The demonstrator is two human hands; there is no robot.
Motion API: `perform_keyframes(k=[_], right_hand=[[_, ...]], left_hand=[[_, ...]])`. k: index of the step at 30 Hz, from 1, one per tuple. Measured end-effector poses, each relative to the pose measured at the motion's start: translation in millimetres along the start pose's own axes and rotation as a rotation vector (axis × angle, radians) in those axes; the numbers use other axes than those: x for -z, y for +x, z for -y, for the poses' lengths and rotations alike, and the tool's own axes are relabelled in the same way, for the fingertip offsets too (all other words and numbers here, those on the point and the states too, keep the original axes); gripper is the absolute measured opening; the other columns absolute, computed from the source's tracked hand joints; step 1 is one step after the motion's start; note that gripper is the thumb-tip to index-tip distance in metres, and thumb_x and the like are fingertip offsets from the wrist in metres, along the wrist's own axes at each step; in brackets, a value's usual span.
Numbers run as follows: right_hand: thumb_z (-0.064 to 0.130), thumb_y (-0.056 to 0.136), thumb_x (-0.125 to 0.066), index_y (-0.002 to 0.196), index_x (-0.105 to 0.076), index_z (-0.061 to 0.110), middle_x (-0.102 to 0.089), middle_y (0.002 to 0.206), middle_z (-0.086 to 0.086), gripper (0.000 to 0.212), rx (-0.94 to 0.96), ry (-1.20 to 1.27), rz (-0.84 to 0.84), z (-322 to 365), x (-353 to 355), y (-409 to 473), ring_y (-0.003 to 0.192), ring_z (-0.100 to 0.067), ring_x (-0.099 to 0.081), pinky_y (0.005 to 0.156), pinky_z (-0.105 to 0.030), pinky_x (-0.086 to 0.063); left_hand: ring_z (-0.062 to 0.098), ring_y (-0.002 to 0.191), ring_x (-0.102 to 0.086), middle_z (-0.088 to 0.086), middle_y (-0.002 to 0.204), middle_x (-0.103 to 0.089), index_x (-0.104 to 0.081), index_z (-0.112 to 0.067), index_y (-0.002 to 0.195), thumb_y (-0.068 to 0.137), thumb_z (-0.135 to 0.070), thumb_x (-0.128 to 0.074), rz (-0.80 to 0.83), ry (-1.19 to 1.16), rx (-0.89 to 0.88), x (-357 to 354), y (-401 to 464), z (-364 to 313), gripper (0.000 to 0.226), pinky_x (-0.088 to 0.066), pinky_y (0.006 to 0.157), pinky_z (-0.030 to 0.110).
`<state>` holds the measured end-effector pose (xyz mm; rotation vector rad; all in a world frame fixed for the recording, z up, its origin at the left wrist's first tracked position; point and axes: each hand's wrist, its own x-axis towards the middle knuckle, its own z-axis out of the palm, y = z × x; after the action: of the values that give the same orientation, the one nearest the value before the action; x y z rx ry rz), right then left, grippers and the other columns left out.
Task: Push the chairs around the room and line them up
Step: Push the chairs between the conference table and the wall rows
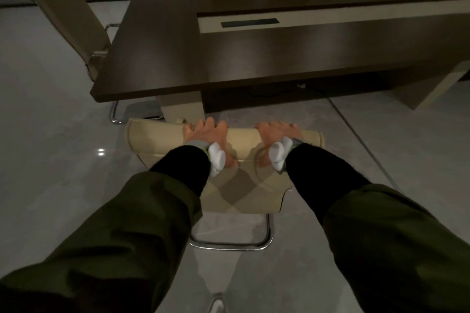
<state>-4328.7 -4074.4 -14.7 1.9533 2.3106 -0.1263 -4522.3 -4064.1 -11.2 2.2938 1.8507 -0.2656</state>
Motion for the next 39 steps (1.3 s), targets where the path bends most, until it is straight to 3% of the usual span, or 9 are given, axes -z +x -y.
perform_keyframes(k=[4, 11, 16, 19, 21, 26, 31, 37, 39], right_hand=[[0.048, 0.071, -0.081, 0.134, -0.044, 0.023, -0.053, 0.128, -0.006, 0.077, 0.028, -0.053, 0.030, -25, 6, 26, 0.118, -0.030, -0.051, 0.099, -0.050, -0.041], [0.050, 0.066, -0.083, 0.134, -0.043, 0.024, -0.053, 0.129, -0.004, 0.083, 0.052, -0.036, 0.049, -66, 20, 88, 0.119, -0.030, -0.051, 0.100, -0.050, -0.041], [0.037, 0.066, -0.074, 0.130, -0.041, 0.025, -0.048, 0.125, -0.005, 0.074, 0.105, -0.001, 0.060, -97, 32, 128, 0.119, -0.031, -0.049, 0.082, -0.040, -0.031], [0.031, 0.062, -0.079, 0.131, -0.041, 0.024, -0.048, 0.128, -0.006, 0.079, 0.096, 0.001, 0.117, -109, 35, 144, 0.122, -0.031, -0.047, 0.090, -0.042, -0.034], [0.038, 0.065, -0.083, 0.132, -0.042, 0.024, -0.050, 0.129, -0.005, 0.079, 0.100, -0.003, 0.087, -119, 33, 153, 0.123, -0.030, -0.048, 0.099, -0.045, -0.034], [0.037, 0.076, -0.072, 0.130, -0.042, 0.025, -0.049, 0.129, -0.005, 0.063, 0.099, 0.045, 0.107, -149, 28, 177, 0.122, -0.030, -0.047, 0.095, -0.042, -0.030], [0.045, 0.057, -0.081, 0.118, -0.041, 0.031, -0.049, 0.109, 0.000, 0.074, 0.114, 0.011, 0.034, -165, 23, 196, 0.105, -0.028, -0.051, 0.079, -0.040, -0.026], [0.044, 0.048, -0.084, 0.124, -0.039, 0.036, -0.049, 0.115, 0.001, 0.088, 0.095, -0.039, 0.077, -177, 39, 232, 0.113, -0.029, -0.050, 0.086, -0.044, -0.034], [0.043, 0.035, -0.087, 0.121, -0.037, 0.044, -0.050, 0.112, 0.001, 0.100, 0.061, -0.076, 0.081, -182, 39, 246, 0.118, -0.043, -0.042, 0.086, -0.045, -0.035]], left_hand=[[0.035, 0.127, -0.038, 0.007, 0.130, -0.044, -0.036, -0.028, 0.136, 0.055, -0.070, -0.077, 0.009, -0.008, 0.020, 7, 27, -17, 0.100, -0.026, 0.107, 0.060], [0.034, 0.116, -0.044, 0.005, 0.116, -0.046, -0.041, -0.029, 0.115, 0.052, -0.064, -0.079, -0.018, -0.024, 0.034, 29, 90, -30, 0.081, -0.029, 0.103, 0.059], [0.033, 0.121, -0.041, 0.006, 0.123, -0.045, -0.041, -0.028, 0.125, 0.055, -0.066, -0.080, -0.024, -0.014, 0.055, 48, 133, -42, 0.089, -0.031, 0.101, 0.057], [0.032, 0.119, -0.041, 0.004, 0.122, -0.044, -0.041, -0.030, 0.120, 0.054, -0.062, -0.082, -0.021, -0.018, 0.069, 49, 151, -51, 0.085, -0.032, 0.099, 0.056], [0.033, 0.120, -0.041, 0.004, 0.123, -0.045, -0.040, -0.031, 0.118, 0.052, -0.061, -0.082, -0.052, 0.010, 0.081, 46, 163, -58, 0.084, -0.031, 0.100, 0.057], [0.032, 0.122, -0.043, 0.005, 0.126, -0.046, -0.040, -0.030, 0.119, 0.054, -0.067, -0.078, -0.107, 0.051, 0.083, 43, 190, -79, 0.083, -0.030, 0.105, 0.058], [0.029, 0.111, -0.044, 0.002, 0.117, -0.045, -0.038, -0.031, 0.114, 0.050, -0.066, -0.080, -0.083, 0.039, 0.082, 50, 216, -84, 0.084, -0.035, 0.098, 0.054], [0.028, 0.109, -0.044, 0.001, 0.115, -0.043, -0.038, -0.033, 0.115, 0.054, -0.068, -0.079, -0.074, 0.049, 0.104, 67, 250, -89, 0.081, -0.036, 0.093, 0.052], [0.029, 0.109, -0.042, 0.001, 0.112, -0.041, -0.038, -0.032, 0.114, 0.056, -0.068, -0.078, -0.056, 0.035, 0.109, 73, 262, -92, 0.079, -0.036, 0.094, 0.052]])
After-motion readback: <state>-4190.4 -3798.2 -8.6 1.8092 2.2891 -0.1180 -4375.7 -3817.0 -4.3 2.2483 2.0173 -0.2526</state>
